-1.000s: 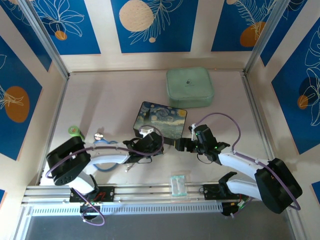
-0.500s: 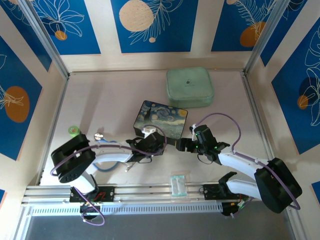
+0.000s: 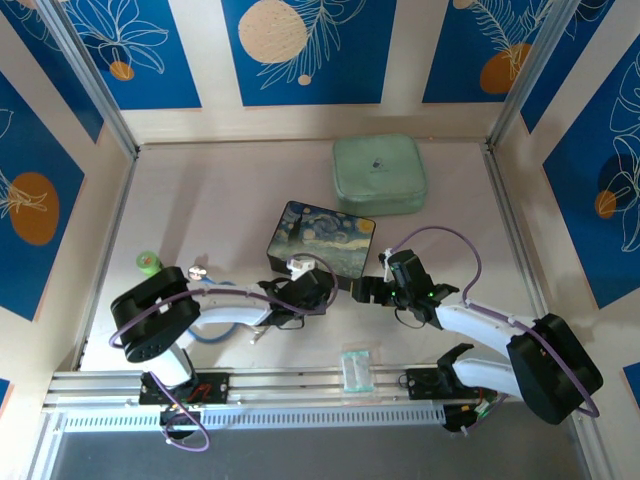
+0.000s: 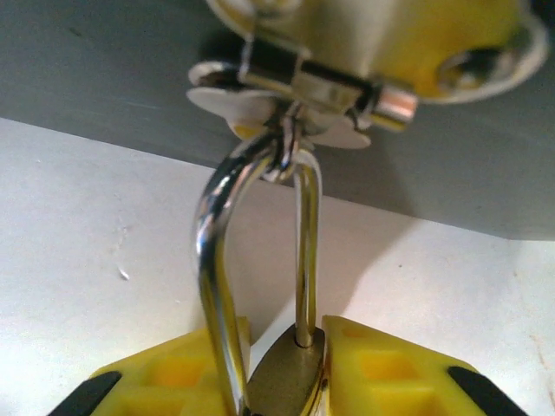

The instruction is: Unlock a padlock with a key

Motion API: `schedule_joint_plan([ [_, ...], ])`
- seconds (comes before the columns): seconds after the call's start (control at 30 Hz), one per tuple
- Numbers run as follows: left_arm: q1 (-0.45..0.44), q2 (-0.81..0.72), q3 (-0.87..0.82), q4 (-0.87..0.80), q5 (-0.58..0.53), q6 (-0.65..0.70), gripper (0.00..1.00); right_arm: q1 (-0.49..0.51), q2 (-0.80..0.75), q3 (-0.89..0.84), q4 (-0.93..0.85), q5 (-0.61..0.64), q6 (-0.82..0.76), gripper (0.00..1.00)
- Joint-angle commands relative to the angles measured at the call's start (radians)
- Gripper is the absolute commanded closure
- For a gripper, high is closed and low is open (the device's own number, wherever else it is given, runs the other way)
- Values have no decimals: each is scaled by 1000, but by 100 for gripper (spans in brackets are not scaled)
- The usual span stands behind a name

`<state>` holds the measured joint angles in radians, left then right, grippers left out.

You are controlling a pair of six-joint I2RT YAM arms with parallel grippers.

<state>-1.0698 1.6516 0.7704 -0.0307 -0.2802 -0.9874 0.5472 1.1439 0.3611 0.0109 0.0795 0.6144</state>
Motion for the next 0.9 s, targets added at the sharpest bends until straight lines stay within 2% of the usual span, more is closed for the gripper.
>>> schedule_joint_plan([
  [0.0,-19,10,34,-112,-57,38,77,-1,-5,14,4,11,6,19],
  [0.33,-31,36,100,-269,-124,97,82,-1,-6,13,-3,12,7,19],
  [0.5,-36,55,134,-345,-158,127,81,-1,-14,12,-2,21,10,19],
  [0.87,-55,71,158,-405,-201,136,74,-3,-14,7,-4,25,13,19],
])
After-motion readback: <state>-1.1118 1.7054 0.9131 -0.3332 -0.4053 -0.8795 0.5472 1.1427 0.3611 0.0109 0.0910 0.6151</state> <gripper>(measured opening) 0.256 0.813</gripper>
